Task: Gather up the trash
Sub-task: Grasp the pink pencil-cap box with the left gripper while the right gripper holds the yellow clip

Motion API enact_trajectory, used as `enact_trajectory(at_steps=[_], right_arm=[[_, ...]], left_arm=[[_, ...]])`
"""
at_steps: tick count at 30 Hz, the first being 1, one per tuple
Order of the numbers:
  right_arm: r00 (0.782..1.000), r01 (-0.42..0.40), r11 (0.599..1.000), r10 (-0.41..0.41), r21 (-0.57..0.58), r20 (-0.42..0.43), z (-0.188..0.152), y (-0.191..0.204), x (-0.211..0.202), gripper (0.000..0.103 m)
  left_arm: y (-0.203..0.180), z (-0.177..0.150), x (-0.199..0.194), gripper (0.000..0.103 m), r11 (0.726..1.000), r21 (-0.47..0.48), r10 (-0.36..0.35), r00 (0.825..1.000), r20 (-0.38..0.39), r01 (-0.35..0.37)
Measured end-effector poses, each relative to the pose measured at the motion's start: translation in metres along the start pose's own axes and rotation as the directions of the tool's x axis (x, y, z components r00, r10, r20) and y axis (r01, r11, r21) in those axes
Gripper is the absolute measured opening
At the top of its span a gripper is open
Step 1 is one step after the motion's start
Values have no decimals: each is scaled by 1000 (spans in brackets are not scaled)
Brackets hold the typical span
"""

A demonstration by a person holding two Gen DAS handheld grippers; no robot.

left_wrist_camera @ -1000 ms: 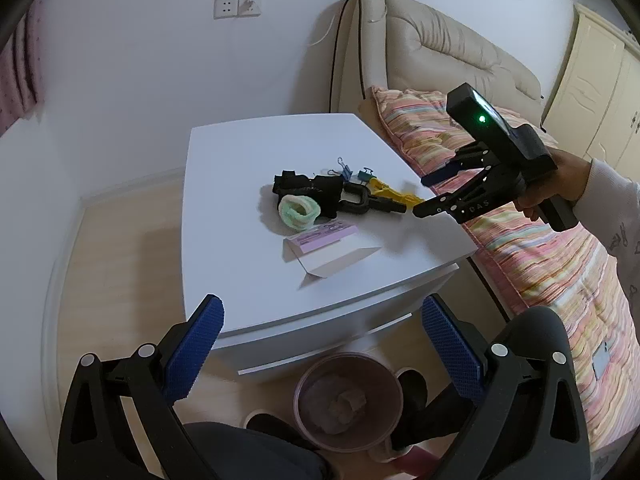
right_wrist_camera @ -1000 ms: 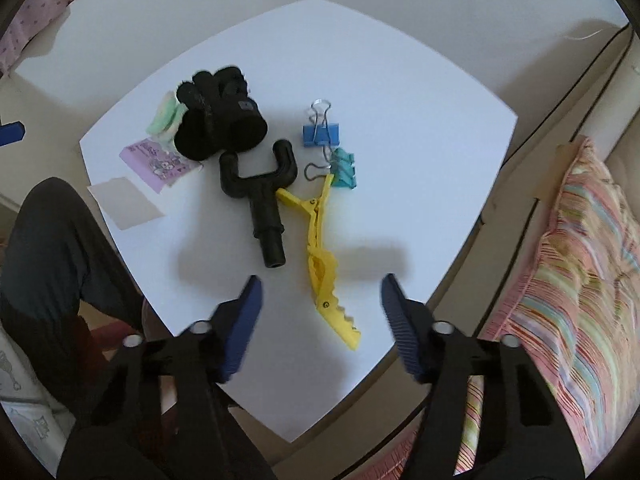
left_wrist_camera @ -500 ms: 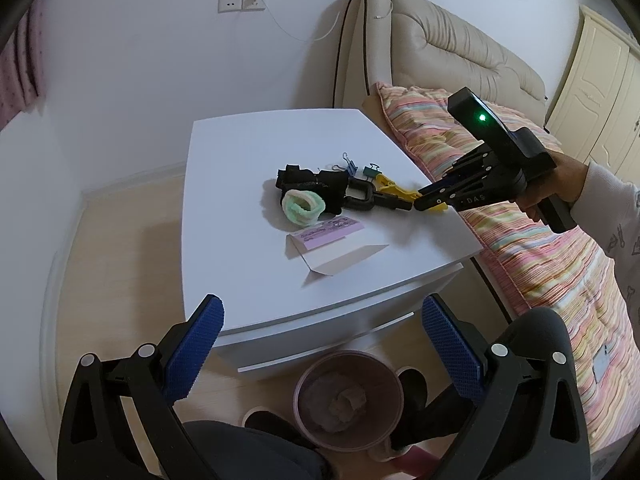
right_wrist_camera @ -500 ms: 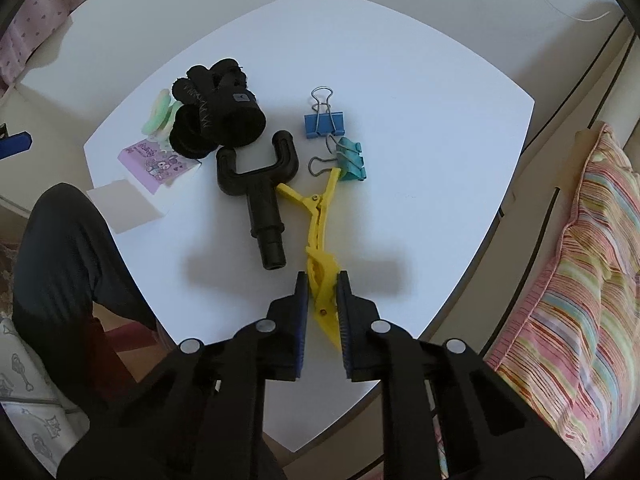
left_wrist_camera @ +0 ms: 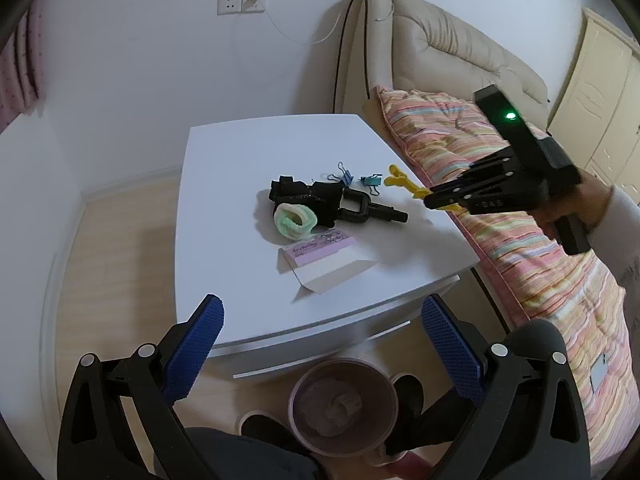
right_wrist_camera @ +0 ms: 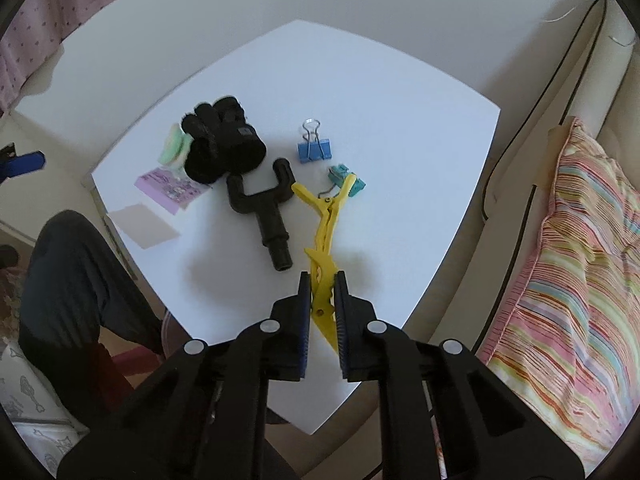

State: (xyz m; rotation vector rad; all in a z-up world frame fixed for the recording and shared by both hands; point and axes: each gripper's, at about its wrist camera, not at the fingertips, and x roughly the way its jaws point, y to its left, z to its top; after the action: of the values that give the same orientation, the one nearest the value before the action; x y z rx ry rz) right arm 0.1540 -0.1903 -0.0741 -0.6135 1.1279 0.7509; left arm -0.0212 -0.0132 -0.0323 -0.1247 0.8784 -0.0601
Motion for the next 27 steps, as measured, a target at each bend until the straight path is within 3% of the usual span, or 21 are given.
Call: enact_trajectory(at_steps=[10,15,27], right_arm=[[999,2,1000,-3,22,48,-3,8,-16,11],[998,-4,1000,2,29,62,-6,10,-20,11],[997,-5,999,2,41,77,-12,4,-26,11]], left_arm=[[-5,19,32,95,994,-99,37,996,-75,-44],[-7,26,57,95,984,-149,84,989,-119,-101],[-3,41,112,95,942,-220,199,951,-237,-252]])
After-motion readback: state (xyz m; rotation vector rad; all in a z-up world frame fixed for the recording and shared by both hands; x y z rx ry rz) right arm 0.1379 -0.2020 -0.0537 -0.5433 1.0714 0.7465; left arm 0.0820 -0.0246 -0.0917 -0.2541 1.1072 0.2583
